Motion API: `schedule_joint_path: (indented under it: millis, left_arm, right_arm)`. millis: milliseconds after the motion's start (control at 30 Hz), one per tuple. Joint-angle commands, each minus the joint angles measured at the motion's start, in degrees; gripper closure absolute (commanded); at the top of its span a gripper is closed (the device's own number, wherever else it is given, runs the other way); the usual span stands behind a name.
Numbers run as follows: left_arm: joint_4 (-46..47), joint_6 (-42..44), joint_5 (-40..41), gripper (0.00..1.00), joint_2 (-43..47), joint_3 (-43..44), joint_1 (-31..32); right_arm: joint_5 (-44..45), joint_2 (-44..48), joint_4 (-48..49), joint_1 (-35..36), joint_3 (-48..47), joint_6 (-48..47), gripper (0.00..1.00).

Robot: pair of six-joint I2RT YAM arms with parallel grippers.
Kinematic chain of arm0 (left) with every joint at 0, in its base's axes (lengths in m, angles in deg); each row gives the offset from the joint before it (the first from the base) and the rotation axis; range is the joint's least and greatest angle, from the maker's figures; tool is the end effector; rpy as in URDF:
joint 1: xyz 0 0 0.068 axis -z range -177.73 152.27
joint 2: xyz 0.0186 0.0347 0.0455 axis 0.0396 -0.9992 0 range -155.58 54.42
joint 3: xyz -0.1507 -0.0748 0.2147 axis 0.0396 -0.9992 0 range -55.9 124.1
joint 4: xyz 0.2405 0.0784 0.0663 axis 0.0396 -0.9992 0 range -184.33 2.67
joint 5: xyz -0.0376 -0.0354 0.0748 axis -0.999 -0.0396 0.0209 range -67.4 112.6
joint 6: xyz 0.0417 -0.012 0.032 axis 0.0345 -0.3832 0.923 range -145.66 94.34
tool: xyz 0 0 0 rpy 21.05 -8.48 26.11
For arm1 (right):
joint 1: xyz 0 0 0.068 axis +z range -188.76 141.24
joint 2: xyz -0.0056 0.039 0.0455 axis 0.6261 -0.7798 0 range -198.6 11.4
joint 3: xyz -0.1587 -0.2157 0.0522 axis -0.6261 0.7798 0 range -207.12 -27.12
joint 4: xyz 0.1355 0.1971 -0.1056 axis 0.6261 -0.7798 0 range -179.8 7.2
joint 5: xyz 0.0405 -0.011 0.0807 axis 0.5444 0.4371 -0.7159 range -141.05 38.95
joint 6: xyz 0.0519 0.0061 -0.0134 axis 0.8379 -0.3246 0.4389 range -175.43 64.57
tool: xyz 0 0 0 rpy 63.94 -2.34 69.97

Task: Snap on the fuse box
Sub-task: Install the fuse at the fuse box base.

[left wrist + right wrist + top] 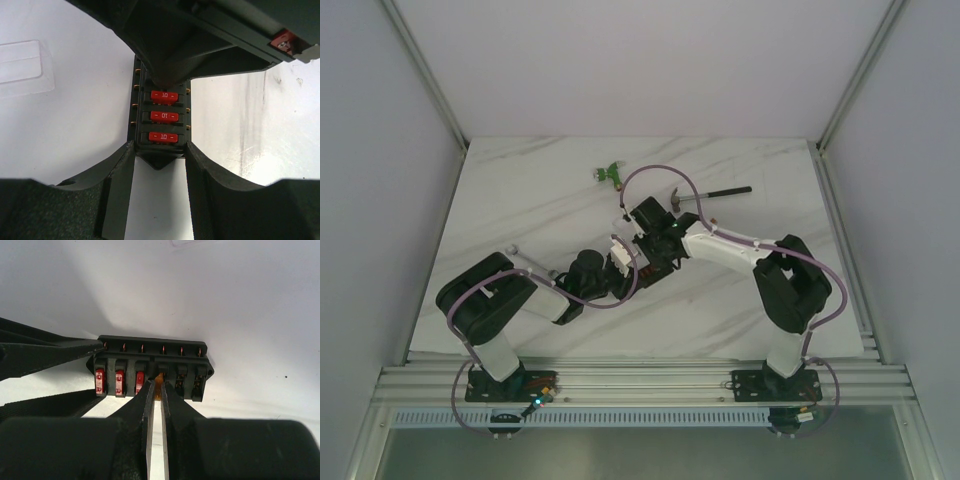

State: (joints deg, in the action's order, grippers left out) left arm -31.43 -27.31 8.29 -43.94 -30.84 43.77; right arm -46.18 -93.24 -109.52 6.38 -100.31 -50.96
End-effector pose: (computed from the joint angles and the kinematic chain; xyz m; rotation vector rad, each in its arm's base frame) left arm 0.2113 -0.1985 0.1247 0.8233 1.7505 -0.7450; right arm 0.2737 0.2707 0.1993 -0.8723 2.4441 0.2103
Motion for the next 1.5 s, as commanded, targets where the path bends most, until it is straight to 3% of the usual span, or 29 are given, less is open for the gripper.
schedule_joint_path:
  millis: [0,1467]
  left_arm:
    - [-1.93,0.16,-0.55,0.67,-1.11,0.46,0.17]
    - [-0.77,-1.60,-0.42,0.73,-1.56,0.03,-1.07]
  right_arm:
    - [-0.73,-1.93,-3.53,-1.68,3.36,-1.51,1.00]
    - [1.22,-4.39,-8.20,-2.49,9.31,-4.34,1.00]
